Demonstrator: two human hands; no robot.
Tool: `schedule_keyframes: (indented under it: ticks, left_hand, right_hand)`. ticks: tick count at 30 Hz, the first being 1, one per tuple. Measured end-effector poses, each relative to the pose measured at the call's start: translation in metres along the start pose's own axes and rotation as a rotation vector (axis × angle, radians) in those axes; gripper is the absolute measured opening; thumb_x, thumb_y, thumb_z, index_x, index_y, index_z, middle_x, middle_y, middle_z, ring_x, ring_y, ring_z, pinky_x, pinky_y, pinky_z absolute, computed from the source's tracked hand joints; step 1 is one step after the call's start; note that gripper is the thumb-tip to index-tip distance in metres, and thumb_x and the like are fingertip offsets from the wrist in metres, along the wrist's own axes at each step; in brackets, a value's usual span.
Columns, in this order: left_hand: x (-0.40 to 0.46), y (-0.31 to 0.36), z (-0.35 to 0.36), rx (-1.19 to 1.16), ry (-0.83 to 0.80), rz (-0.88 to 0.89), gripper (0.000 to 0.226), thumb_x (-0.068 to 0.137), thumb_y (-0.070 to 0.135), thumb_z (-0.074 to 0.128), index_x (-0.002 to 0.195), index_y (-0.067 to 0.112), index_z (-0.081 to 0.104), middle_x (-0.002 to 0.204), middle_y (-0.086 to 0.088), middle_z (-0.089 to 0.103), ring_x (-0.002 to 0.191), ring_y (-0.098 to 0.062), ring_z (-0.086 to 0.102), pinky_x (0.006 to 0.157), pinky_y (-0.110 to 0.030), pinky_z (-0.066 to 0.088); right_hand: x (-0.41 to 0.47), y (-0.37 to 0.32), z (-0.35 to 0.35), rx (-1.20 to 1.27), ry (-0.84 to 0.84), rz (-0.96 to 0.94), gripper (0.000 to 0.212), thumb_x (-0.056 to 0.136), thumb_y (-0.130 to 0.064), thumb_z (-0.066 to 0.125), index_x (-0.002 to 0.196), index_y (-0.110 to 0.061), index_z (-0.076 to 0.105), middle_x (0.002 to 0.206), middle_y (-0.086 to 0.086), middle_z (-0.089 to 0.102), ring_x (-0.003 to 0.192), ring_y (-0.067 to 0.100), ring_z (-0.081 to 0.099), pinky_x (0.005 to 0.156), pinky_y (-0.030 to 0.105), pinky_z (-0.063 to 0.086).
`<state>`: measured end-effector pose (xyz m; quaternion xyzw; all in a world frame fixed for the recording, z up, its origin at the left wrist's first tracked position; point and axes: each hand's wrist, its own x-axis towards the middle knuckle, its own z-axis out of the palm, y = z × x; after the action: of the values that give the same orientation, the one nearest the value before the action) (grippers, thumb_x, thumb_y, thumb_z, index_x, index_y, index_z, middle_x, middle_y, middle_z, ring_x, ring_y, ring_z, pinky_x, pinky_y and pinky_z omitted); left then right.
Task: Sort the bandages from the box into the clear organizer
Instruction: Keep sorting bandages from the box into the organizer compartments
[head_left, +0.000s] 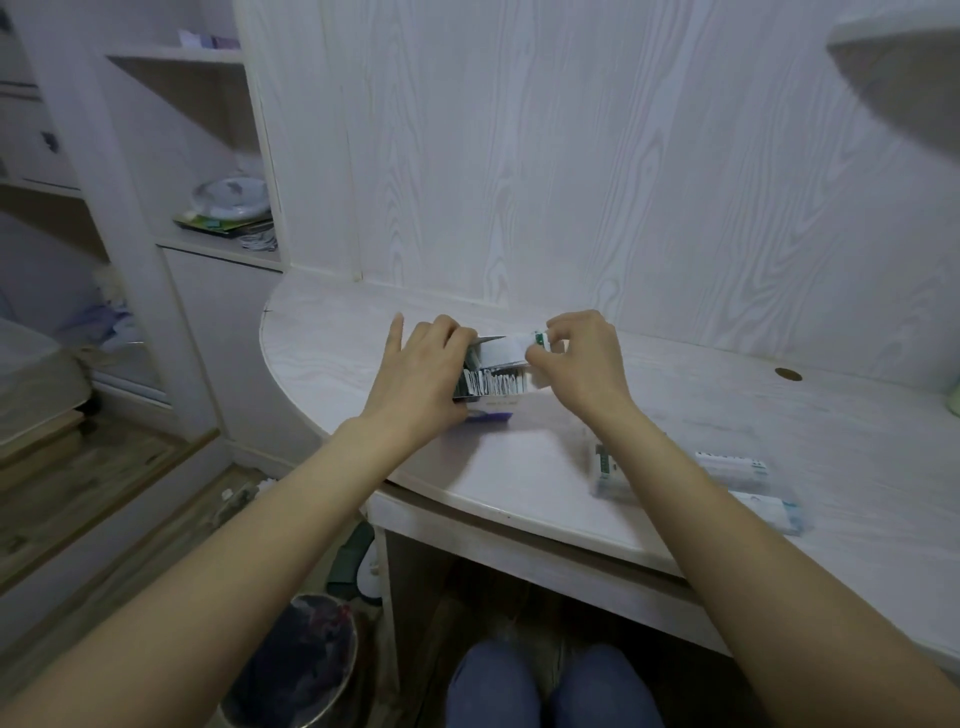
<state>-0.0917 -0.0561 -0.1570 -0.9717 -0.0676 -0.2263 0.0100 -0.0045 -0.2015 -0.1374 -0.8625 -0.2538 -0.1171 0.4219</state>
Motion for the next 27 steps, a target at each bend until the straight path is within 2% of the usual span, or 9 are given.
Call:
schedule_keyframes:
  ticks: [3,7,12,14,16,18,22,24,27]
  left_hand:
    - [0.014,-0.003,-0.004,0.015,-0.075,-0.026,0.063,0.077,0.036,0.071,0.13,0.019,0.042,0.128,-0.001,0.042,0.125,-0.023,0.036,0.115,-0.052,-0.001]
    - [0.037,-0.006,-0.009,-0.084,-0.23,-0.088,0.059,0.08,0.026,0.066,0.133,0.015,0.041,0.134,-0.004,0.042,0.129,-0.025,0.035,0.115,-0.05,0.003]
    - [0.058,-0.013,-0.01,-0.257,-0.396,-0.216,0.068,0.084,0.014,0.057,0.144,0.014,0.027,0.141,-0.006,0.045,0.131,-0.027,0.039,0.115,-0.053,0.004]
    - [0.058,-0.01,-0.014,-0.539,-0.223,-0.313,0.064,0.083,0.007,0.055,0.142,0.018,0.033,0.137,-0.005,0.051,0.126,-0.025,0.045,0.114,-0.049,0.019]
    - [0.049,0.001,-0.024,-0.848,0.075,-0.346,0.053,0.084,-0.002,0.046,0.133,0.017,0.045,0.128,-0.001,0.057,0.116,-0.015,0.051,0.095,-0.024,0.038]
    - [0.039,0.018,-0.038,-0.946,0.185,-0.252,0.042,0.091,0.002,0.04,0.129,0.017,0.05,0.123,0.006,0.058,0.111,-0.005,0.049,0.082,-0.008,0.036]
    - [0.03,0.047,-0.046,-0.863,-0.073,-0.108,0.029,0.1,0.037,0.036,0.112,0.022,0.059,0.105,0.007,0.062,0.095,-0.007,0.054,0.078,-0.023,0.039]
    - [0.026,0.054,-0.044,-0.781,-0.189,-0.056,0.035,0.101,0.038,0.035,0.081,0.022,0.058,0.078,0.009,0.061,0.07,-0.004,0.056,0.066,-0.024,0.039]
    - [0.02,0.066,-0.037,-1.056,-0.372,-0.063,0.034,0.102,0.027,0.038,0.082,0.015,0.061,0.075,0.002,0.067,0.065,-0.008,0.066,0.067,-0.021,0.054]
  right_hand:
    - [0.002,-0.004,-0.012,0.102,0.044,0.059,0.023,0.074,-0.011,0.061,0.058,0.005,0.057,0.073,0.02,0.061,0.078,0.032,0.056,0.068,0.04,0.048]
    - [0.008,-0.007,-0.023,0.303,0.016,0.172,0.018,0.079,-0.008,0.06,0.063,-0.005,0.052,0.061,0.007,0.035,0.061,0.018,0.031,0.057,0.029,0.025]
    - [0.013,-0.002,-0.032,0.446,-0.042,0.239,0.016,0.084,-0.004,0.06,0.067,-0.003,0.061,0.068,0.005,0.06,0.069,0.017,0.059,0.066,0.028,0.047]
    - [0.012,0.002,-0.035,0.505,-0.091,0.231,0.014,0.086,-0.001,0.06,0.075,0.006,0.063,0.071,0.007,0.062,0.072,0.018,0.065,0.074,0.026,0.054]
    - [0.006,0.006,-0.041,0.538,-0.149,0.21,0.016,0.086,0.001,0.061,0.081,0.015,0.063,0.074,0.011,0.058,0.068,0.014,0.066,0.079,0.023,0.056]
    - [-0.001,0.01,-0.047,0.544,-0.199,0.17,0.021,0.087,0.0,0.062,0.08,0.02,0.06,0.072,0.012,0.054,0.063,0.008,0.064,0.079,0.021,0.057]
    - [-0.016,0.013,-0.061,0.557,-0.239,0.138,0.013,0.088,-0.004,0.063,0.081,0.007,0.064,0.069,0.007,0.059,0.067,0.011,0.066,0.076,0.024,0.056]
    - [-0.023,0.017,-0.067,0.56,-0.234,0.138,0.011,0.088,-0.004,0.062,0.079,0.003,0.064,0.069,0.005,0.06,0.067,0.01,0.067,0.072,0.022,0.055]
    - [-0.032,0.028,-0.074,0.569,-0.192,0.167,0.01,0.089,-0.004,0.061,0.084,0.003,0.066,0.072,0.007,0.063,0.066,0.007,0.066,0.07,0.017,0.054]
